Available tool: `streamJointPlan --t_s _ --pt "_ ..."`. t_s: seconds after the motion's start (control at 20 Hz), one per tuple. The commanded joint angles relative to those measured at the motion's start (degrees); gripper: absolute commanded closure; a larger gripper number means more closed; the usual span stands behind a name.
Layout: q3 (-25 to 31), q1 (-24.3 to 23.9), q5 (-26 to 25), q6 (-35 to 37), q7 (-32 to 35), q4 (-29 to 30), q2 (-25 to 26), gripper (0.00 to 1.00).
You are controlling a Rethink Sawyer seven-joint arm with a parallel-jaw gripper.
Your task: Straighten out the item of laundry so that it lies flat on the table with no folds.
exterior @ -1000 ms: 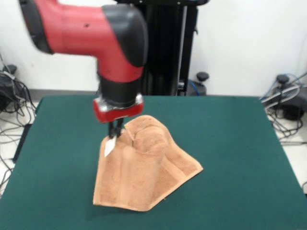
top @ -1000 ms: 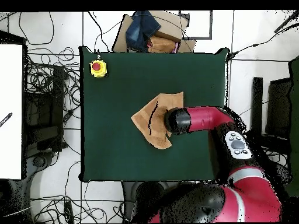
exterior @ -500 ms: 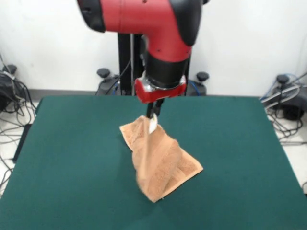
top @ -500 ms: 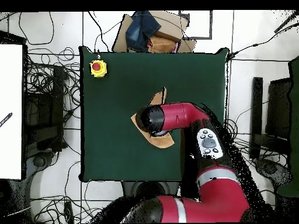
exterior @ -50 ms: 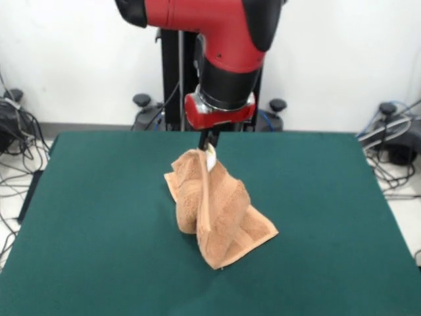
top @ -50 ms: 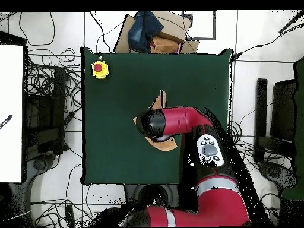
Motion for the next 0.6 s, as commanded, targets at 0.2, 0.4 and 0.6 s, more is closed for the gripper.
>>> streamJointPlan --t_s 0.2,0.4,0.6 --pt "-4.8 3.9 3.7 6.2 14.3 4.3 -1.6 1.0" --pt "-5.3 4.6 5.9 9.1 13.4 3.7 -2.7 1.0" --pt "-6.1 5.5 6.8 10.6 12.8 2.0 -2.1 1.0"
